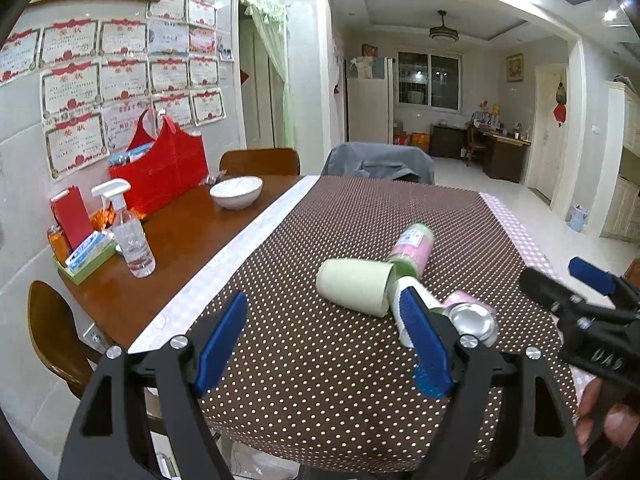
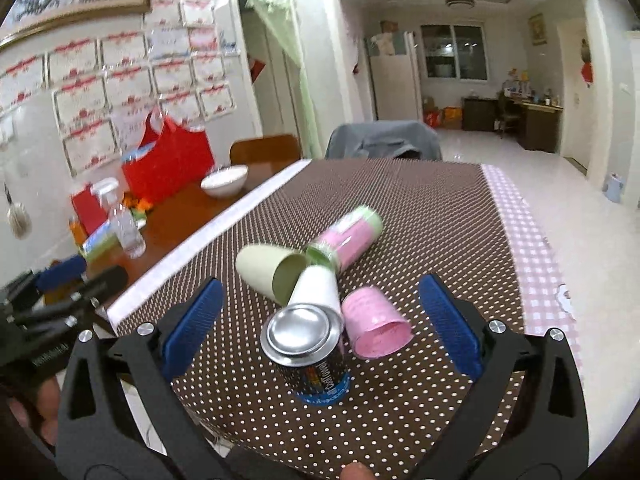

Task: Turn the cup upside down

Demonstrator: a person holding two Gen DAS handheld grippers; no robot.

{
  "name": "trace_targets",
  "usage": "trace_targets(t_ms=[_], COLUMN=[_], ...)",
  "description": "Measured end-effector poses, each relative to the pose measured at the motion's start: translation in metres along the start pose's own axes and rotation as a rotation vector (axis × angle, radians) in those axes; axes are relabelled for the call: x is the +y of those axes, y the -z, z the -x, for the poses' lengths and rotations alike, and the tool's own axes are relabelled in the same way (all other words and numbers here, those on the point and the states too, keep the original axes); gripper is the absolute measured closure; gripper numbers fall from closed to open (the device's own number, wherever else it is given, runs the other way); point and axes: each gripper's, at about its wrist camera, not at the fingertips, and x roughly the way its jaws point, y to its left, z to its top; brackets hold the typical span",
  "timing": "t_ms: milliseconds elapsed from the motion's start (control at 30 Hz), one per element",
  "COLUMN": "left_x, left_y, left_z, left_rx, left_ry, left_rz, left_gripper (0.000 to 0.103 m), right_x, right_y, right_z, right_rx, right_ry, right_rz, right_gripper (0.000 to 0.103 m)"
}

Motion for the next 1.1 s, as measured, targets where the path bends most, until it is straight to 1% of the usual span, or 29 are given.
trace_targets(t_ms=[100,300,467,567,600,667,733,833,867,900,967,1100], left_x=[-0.009,-0.020,-0.026,-0.028,-0.028,-0.031,-0.034,-0.035,-0.035,-0.034,-0.033,-0.031], left_y=[-0.005,-0.014,-0.019,-0.021,-0.021,-0.020,-0.017,-0.016,-0.016,-0.016,-0.016,-0.016], left_z=[0.010,0.032,0.050,0.058,0.061,0.066,0.070,0.075,0.076,0.078,0.080,0.080], left_rx=[-0.024,-0.085,-0.134,-0.155,-0.163,-0.185,-0.205,-0.218,-0.223,-0.227,-0.236,-0.230], left_ry=[0.002,-0.019,-0.031,-0.039,-0.039,-0.047,-0.065,-0.069,-0.072,-0.076,-0.080,-0.079], left_rz=[-0.021,-0.040,-0.054,-0.056,-0.056,-0.062,-0.073,-0.076,-0.075,-0.073,-0.070,-0.060], left_gripper=[0.026,0.024,0.024,0.023,0.017,0.012,0.012,0.011,0.010,0.006,0.005,0.005], right_x=[-0.002,0.003,0.001,-0.005,-0.007,-0.010,-0.011,-0.012,-0.012,-0.012,-0.011,-0.008], right_y=[-0.007,-0.013,-0.014,-0.011,-0.009,-0.006,-0.004,-0.003,-0.003,-0.003,-0.003,-0.002], right_z=[0.018,0.054,0.074,0.080,0.080,0.082,0.083,0.087,0.088,0.089,0.089,0.089], right_rx=[-0.037,-0.118,-0.165,-0.174,-0.173,-0.172,-0.173,-0.175,-0.176,-0.178,-0.178,-0.173], right_ry=[0.007,0.031,0.079,0.103,0.107,0.125,0.134,0.138,0.137,0.139,0.140,0.138], right_rz=[-0.009,0.010,0.011,-0.009,-0.016,-0.023,-0.027,-0.031,-0.031,-0.029,-0.026,-0.024], right_gripper=[0.006,0.006,0.006,0.006,0.006,0.006,0.006,0.006,0.006,0.006,0.006,0.006])
